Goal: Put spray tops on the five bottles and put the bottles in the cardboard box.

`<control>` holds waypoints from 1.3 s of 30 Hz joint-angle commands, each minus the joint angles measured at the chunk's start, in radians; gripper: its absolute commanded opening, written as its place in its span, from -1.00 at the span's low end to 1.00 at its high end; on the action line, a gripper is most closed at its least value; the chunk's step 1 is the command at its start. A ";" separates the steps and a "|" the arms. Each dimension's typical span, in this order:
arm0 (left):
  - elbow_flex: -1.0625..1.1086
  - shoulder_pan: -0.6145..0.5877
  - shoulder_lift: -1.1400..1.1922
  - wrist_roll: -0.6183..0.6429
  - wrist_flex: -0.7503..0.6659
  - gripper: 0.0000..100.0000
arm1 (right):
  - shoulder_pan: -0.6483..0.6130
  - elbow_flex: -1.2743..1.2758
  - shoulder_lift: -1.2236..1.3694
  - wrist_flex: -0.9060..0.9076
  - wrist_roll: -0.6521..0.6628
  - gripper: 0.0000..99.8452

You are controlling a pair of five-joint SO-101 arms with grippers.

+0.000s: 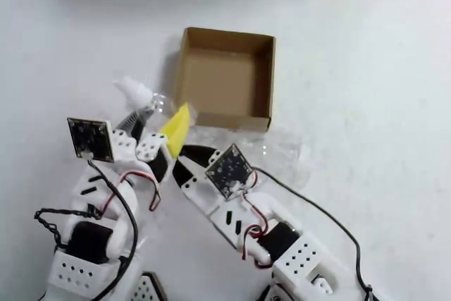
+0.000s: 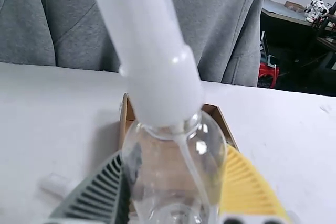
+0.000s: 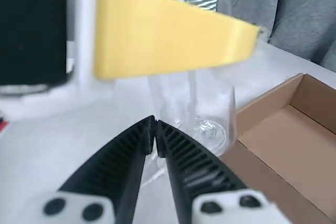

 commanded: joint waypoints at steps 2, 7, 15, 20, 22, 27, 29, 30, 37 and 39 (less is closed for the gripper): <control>0.074 0.001 -0.024 -0.017 -0.178 -0.96 | 0.102 -0.018 -0.016 0.059 -0.009 -0.97; 0.071 -0.041 -0.018 -0.083 -0.313 -0.96 | 0.189 -0.069 -0.016 0.182 -0.009 -0.97; -0.218 -0.044 0.320 -0.138 -0.359 -0.96 | 0.278 -0.083 -0.008 0.199 -0.009 -0.97; -0.399 -0.044 0.667 -0.161 -0.549 -0.96 | 0.280 -0.083 -0.007 0.200 -0.008 -0.97; -0.451 -0.044 0.805 -0.164 -0.640 -0.96 | 0.280 -0.083 -0.007 0.200 -0.008 -0.97; -0.588 -0.035 1.152 -0.166 -0.868 -0.96 | 0.280 -0.083 -0.007 0.199 -0.008 -0.97; -0.672 -0.038 1.283 -0.166 -0.895 -0.96 | 0.280 -0.083 -0.007 0.199 -0.008 -0.96; -0.715 -0.041 1.345 -0.166 -0.891 -0.96 | 0.280 -0.083 -0.007 0.199 -0.008 -0.96; -0.939 -0.041 1.681 -0.166 -0.898 -0.96 | 0.280 -0.083 -0.007 0.199 -0.008 -0.96; -0.984 -0.045 1.732 -0.166 -0.893 -0.96 | 0.280 -0.083 -0.007 0.199 -0.008 -0.96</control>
